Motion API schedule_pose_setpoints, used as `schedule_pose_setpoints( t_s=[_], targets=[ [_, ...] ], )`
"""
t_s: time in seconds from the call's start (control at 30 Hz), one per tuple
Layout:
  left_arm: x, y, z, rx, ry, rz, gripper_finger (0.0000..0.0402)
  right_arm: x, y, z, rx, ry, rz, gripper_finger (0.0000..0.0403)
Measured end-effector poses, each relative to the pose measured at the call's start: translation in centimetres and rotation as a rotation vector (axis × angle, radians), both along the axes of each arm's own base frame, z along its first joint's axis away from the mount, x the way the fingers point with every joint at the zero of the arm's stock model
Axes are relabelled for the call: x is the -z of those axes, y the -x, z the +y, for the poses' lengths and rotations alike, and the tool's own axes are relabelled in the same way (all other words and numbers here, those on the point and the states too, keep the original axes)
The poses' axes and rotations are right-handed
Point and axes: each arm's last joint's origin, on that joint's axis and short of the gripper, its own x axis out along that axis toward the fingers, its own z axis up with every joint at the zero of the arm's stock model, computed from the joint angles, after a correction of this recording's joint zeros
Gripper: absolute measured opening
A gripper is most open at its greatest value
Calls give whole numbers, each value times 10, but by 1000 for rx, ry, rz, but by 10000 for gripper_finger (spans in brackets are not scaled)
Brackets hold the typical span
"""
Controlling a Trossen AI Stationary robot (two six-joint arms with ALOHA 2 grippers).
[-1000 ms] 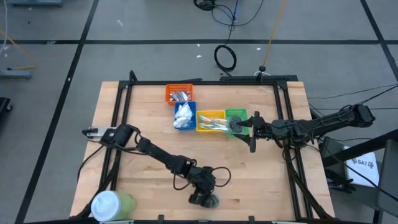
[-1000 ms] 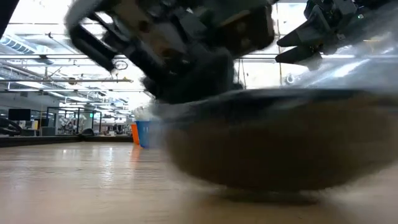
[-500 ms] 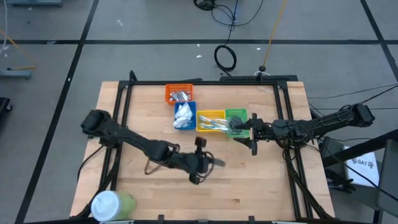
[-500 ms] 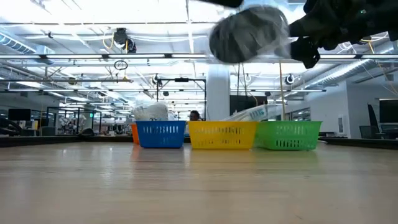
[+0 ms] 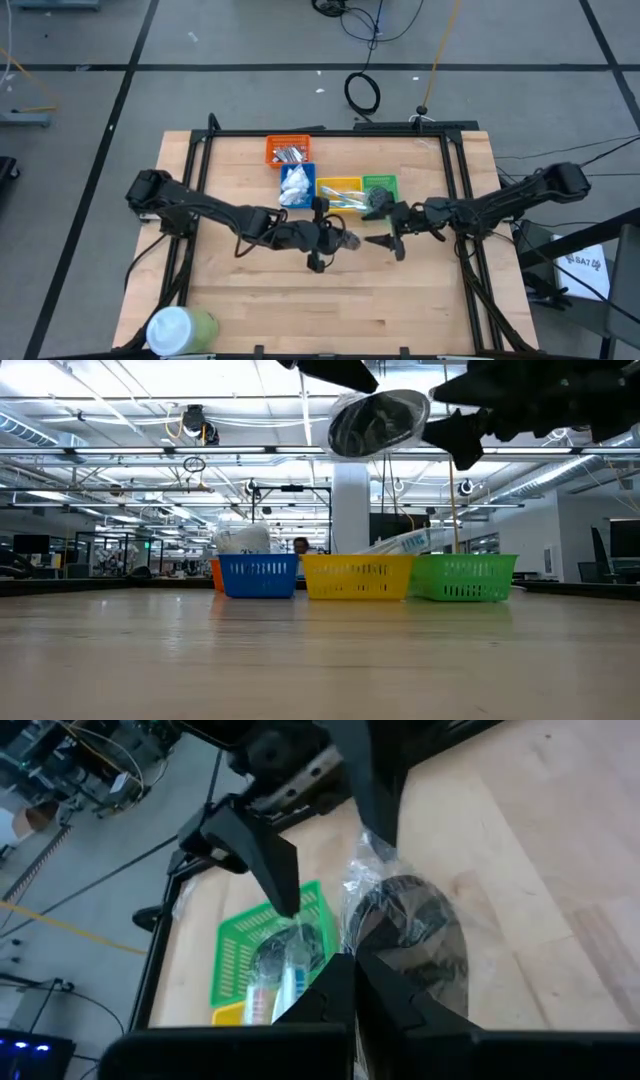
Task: Pick & Place Travel size toiletries
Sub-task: Put the black hairbrush into the green basket
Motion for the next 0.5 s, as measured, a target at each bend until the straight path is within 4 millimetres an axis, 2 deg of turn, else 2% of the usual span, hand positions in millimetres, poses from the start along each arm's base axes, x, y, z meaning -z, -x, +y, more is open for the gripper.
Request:
schedule_pose_setpoints(
  t_s=[0.17, 0.27, 0.5],
  targets=[
    [0, 0, 0, 15, 3, 0, 0, 8, -9, -1, 74, 24, -1, 274],
    [1, 0, 1, 11, 9, 9, 0, 9, -12, 0, 55, 19, -23, 272],
    [4, 2, 3, 0, 0, 52, 0, -2, -4, 0, 22, 39, -55, 274]
  ],
)
